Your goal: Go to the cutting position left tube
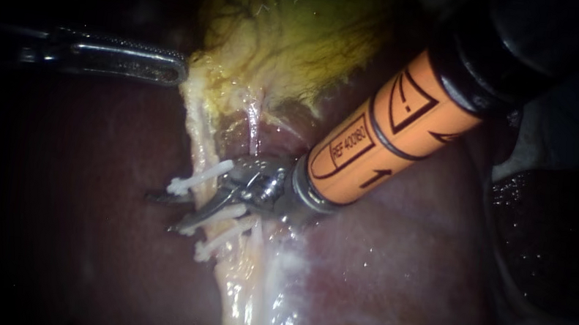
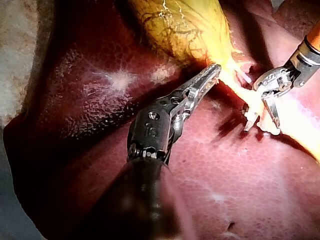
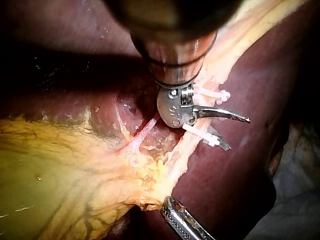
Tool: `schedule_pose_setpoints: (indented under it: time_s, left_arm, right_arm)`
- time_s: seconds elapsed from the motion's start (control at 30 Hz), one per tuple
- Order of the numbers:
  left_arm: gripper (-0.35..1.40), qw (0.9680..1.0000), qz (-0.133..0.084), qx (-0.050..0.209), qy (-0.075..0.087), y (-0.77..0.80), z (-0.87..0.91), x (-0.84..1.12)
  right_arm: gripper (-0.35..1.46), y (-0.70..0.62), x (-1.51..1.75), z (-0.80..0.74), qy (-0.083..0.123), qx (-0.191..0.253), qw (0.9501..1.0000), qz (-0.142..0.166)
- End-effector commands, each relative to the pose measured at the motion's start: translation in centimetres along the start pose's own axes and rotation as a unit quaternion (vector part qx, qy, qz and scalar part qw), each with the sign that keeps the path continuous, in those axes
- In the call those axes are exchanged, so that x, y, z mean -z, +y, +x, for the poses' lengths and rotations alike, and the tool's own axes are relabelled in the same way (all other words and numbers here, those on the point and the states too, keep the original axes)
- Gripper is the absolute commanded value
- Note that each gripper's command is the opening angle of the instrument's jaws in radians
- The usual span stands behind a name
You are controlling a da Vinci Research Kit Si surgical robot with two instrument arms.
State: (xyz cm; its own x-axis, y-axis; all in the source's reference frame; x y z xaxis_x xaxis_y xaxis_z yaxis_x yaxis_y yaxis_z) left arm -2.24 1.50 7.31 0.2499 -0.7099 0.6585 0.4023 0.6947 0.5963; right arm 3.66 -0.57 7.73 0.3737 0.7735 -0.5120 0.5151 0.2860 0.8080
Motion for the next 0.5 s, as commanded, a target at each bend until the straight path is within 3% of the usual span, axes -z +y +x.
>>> schedule_pose_setpoints:
  time_s: [0.03,0.33,0.5]
  left_arm:
    - [-0.35,1.0,0.0,0.0,0.0,0.0,0.0,0.0]
    - [-0.35,1.0,0.0,0.0,0.0,0.0,0.0,0.0]
    - [-0.35,1.0,0.0,0.0,0.0,0.0,0.0,0.0]
  right_arm:
    - [1.04,-0.04,0.0,0.04,0.004,0.0,1.0,0.003]
    - [1.02,-0.38,0.01,0.42,0.024,-0.008,0.9995,0.019]
    - [1.02,-0.49,-0.01,0.53,0.027,-0.01,0.9994,0.022]
